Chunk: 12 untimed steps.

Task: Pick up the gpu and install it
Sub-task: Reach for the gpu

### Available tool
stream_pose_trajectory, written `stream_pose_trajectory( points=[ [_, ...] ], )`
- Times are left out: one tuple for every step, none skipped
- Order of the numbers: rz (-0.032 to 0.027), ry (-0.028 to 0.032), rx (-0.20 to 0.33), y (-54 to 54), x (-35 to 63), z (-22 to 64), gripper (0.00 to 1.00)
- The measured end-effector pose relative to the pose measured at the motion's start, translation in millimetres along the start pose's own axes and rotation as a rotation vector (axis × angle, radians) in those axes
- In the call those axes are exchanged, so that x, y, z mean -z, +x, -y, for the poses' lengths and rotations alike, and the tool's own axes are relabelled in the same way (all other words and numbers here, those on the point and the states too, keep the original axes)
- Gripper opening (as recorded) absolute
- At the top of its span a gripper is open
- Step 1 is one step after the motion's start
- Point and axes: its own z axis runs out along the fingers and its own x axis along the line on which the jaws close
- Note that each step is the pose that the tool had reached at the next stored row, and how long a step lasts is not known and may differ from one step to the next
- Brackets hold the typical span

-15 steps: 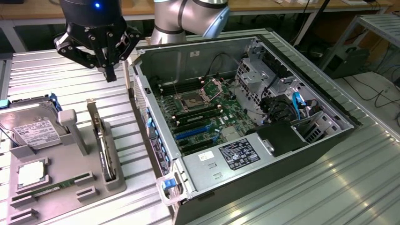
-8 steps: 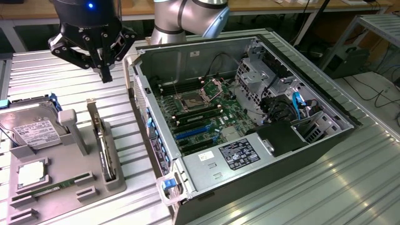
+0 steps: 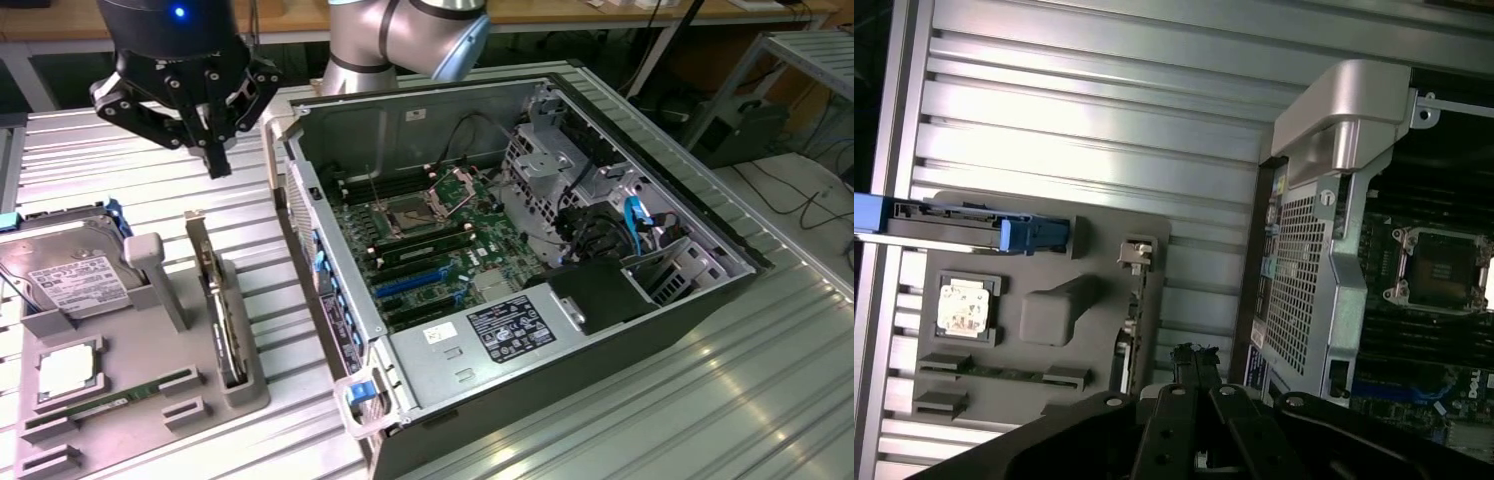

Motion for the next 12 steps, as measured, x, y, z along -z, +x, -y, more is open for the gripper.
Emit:
stream_pose_trajectory(
  points=[
    [0.0000, 0.0000, 0.000, 0.9, 0.0, -0.1, 0.11],
    [0.0000, -0.0001, 0.000, 1.9, 0.1, -0.3, 0.11],
    [0.0000, -0.0001, 0.000, 3.0, 0.1, -0.4, 0.11],
    [0.0000, -0.0002, 0.000, 4.0, 0.1, -0.6, 0.11],
    [0.0000, -0.0002, 0.000, 5.0, 0.1, -0.7, 0.11],
    [0.0000, -0.0003, 0.000, 6.1, 0.2, -0.9, 0.11],
    [0.0001, -0.0003, 0.000, 6.9, 0.2, -1.0, 0.11],
    [0.0000, -0.0003, 0.000, 7.7, 0.2, -1.1, 0.11],
    [0.0000, -0.0004, 0.000, 8.5, 0.2, -1.2, 0.11],
    [0.0001, -0.0004, 0.000, 9.4, 0.2, -1.3, 0.11],
    [0.0001, -0.0005, 0.000, 10.3, 0.2, -1.5, 0.11],
    [0.0001, -0.0005, 0.000, 11.8, 0.3, -1.7, 0.11]
  ],
)
